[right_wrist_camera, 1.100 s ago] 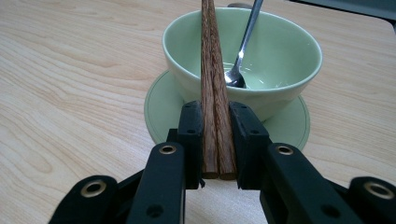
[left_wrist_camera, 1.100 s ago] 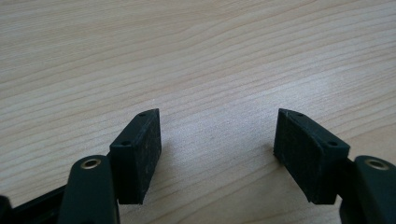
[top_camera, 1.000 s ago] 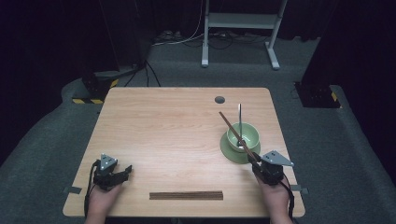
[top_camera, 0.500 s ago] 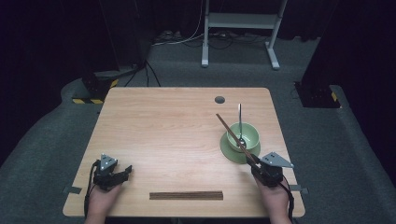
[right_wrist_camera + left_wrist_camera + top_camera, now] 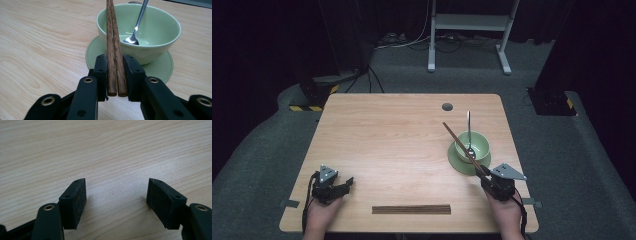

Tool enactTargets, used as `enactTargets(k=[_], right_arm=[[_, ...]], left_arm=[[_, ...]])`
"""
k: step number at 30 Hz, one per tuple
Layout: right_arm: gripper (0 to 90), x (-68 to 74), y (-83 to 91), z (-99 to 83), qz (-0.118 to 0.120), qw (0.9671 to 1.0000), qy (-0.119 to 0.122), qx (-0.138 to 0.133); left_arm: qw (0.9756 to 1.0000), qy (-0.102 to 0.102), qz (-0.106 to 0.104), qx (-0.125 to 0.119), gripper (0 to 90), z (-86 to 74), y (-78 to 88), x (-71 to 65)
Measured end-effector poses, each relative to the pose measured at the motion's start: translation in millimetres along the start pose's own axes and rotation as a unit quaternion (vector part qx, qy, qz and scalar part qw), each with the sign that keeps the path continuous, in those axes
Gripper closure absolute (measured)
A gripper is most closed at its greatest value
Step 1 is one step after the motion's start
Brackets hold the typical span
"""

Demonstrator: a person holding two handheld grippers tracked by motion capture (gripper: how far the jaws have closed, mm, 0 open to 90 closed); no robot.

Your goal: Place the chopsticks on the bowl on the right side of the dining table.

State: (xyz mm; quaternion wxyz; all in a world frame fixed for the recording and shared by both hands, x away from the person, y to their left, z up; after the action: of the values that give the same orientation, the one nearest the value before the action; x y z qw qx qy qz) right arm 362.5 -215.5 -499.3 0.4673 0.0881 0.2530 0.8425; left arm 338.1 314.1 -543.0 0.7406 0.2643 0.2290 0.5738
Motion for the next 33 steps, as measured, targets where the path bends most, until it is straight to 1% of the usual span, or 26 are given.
enactTargets(k=[3, 6, 8, 12, 16, 18, 19, 20, 22, 24, 26, 29, 31, 33], right_arm=[[71.2, -0.5, 0.3, 0.3, -0.003, 1.0, -0.002, -0.001], [70.3, -0.6, 0.3, 0.3, -0.006, 1.0, -0.001, 0.0], [69.5, -0.8, 0.7, 0.3, -0.009, 1.0, 0.0, 0.001], [68.0, -1.9, 2.0, -0.7, -0.015, 0.9999, 0.0, 0.003], [66.6, -4.3, 3.4, -2.0, -0.023, 0.9997, -0.002, 0.005], [65.9, -5.9, 4.6, -2.3, -0.028, 0.9996, -0.001, 0.005], [65.4, -6.4, 5.2, -2.4, -0.03, 0.9995, -0.003, 0.005], [65.0, -6.8, 5.4, -2.5, -0.032, 0.9995, -0.003, 0.005], [64.1, -7.0, 5.6, -2.8, -0.035, 0.9993, -0.002, 0.008], [63.2, -6.9, 5.4, -3.3, -0.039, 0.9992, 0.0, 0.011], [62.5, -6.8, 5.4, -3.5, -0.042, 0.999, 0.001, 0.013], [61.6, -6.4, 6.2, -2.7, -0.045, 0.9989, -0.004, 0.015], [61.1, -5.7, 6.2, -1.7, -0.048, 0.9987, -0.004, 0.018], [60.7, -5.5, 5.4, -1.5, -0.053, 0.9983, -0.002, 0.022]], left_arm=[[1.0, 0.0, -0.002, 0.0, 32.3, 0.1, -0.1, 0.2], [1.0, -0.006, -0.004, 0.001, 32.4, 0.1, 0.1, -0.1], [1.0, -0.004, -0.005, 0.001, 32.2, 0.2, -0.1, -0.1], [0.9999, 0.008, -0.013, 0.005, 30.9, 1.2, -1.7, 1.8], [0.9999, 0.008, -0.014, 0.007, 30.1, 3.0, -3.7, 1.3], [0.9998, 0.005, -0.015, 0.009, 29.8, 4.1, -4.4, 1.2], [0.9998, 0.001, -0.016, 0.015, 29.9, 5.4, -4.5, 1.2], [0.9996, -0.004, -0.021, 0.02, 30.0, 7.2, -5.1, 1.4], [0.9994, -0.008, -0.025, 0.024, 29.5, 9.1, -6.5, 2.3], [0.9992, -0.008, -0.027, 0.027, 28.1, 11.0, -8.4, 2.8], [0.9988, -0.013, -0.034, 0.033, 27.6, 14.1, -10.8, 3.1], [0.9986, -0.014, -0.038, 0.035, 27.5, 17.4, -14.2, 4.0], [0.9979, -0.02, -0.047, 0.04, 27.6, 21.1, -17.0, 2.7], [0.9967, -0.023, -0.068, 0.039, 26.7, 25.2, -20.1, -0.9]])
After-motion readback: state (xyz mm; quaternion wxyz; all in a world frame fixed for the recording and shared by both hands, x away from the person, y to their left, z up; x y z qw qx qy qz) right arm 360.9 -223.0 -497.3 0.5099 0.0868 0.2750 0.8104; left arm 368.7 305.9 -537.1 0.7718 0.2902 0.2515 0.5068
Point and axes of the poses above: each handheld gripper's, and its own axes: y roughly backward along the jaws, z roughly out of its top, x roughly to its left, the point moved 2 cm from there along -y, roughly forward along the jaws, and after that the axes turned 5 degrees about y, right-handed, at the moved point
